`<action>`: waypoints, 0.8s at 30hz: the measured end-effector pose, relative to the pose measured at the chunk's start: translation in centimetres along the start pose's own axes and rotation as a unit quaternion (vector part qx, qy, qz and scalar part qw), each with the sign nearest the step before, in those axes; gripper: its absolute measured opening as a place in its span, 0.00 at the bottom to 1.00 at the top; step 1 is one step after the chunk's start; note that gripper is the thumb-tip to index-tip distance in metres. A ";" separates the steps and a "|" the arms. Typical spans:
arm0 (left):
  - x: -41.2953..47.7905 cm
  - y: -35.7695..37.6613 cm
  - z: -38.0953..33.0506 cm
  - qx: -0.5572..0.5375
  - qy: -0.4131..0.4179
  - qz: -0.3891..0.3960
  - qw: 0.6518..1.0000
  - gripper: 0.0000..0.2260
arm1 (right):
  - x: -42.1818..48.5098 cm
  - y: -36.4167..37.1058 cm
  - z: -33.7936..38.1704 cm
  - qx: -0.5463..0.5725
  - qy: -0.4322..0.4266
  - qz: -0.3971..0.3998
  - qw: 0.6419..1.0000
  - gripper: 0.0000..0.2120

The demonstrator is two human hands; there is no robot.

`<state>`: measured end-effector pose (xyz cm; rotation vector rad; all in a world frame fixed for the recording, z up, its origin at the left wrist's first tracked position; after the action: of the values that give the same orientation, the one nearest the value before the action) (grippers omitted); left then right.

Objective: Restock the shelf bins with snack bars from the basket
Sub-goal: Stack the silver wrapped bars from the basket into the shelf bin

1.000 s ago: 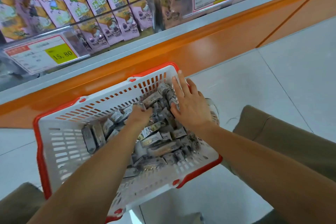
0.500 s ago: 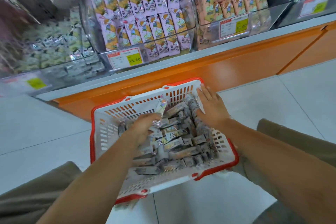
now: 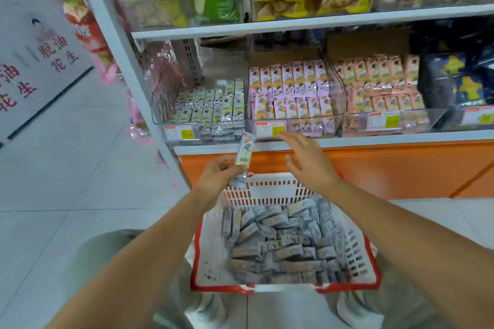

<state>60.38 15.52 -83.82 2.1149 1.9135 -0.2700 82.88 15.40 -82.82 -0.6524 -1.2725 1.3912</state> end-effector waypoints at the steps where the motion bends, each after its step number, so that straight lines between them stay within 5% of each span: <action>1: 0.0 -0.7 -1.2 -0.003 0.015 -0.015 1.000 0.09 | 0.7 -0.4 0.6 0.002 -0.005 -0.003 1.000 0.23; 5: 1.4 -3.2 -5.9 -0.011 0.072 -0.077 0.994 0.08 | 3.9 -1.7 2.3 0.031 -0.020 -0.037 0.999 0.24; 8: 3.0 -4.3 -9.2 0.007 0.095 -0.123 0.988 0.18 | 6.9 -2.1 2.7 0.024 -0.007 -0.046 0.999 0.24; 17: 11.9 -5.7 -12.4 0.078 0.041 -0.161 0.983 0.24 | 16.7 -0.4 0.7 -0.026 0.032 -0.023 0.999 0.24; 24: 18.4 -6.2 -12.1 0.128 0.032 -0.199 0.971 0.20 | 20.2 1.8 -1.7 -0.062 0.045 -0.006 0.997 0.25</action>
<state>55.62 37.35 -78.72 1.8814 2.4499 -0.5629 78.57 35.03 -79.77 -0.7824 -1.2949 1.2666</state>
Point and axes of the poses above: each hand's wrist, its own x-axis towards the middle knuckle, its own y-axis out of the palm, z = x × y, the point moved 2 cm from there along x, towards the middle knuckle, and after that the axes turned 9 degrees about -x, right-handed, at the moved point
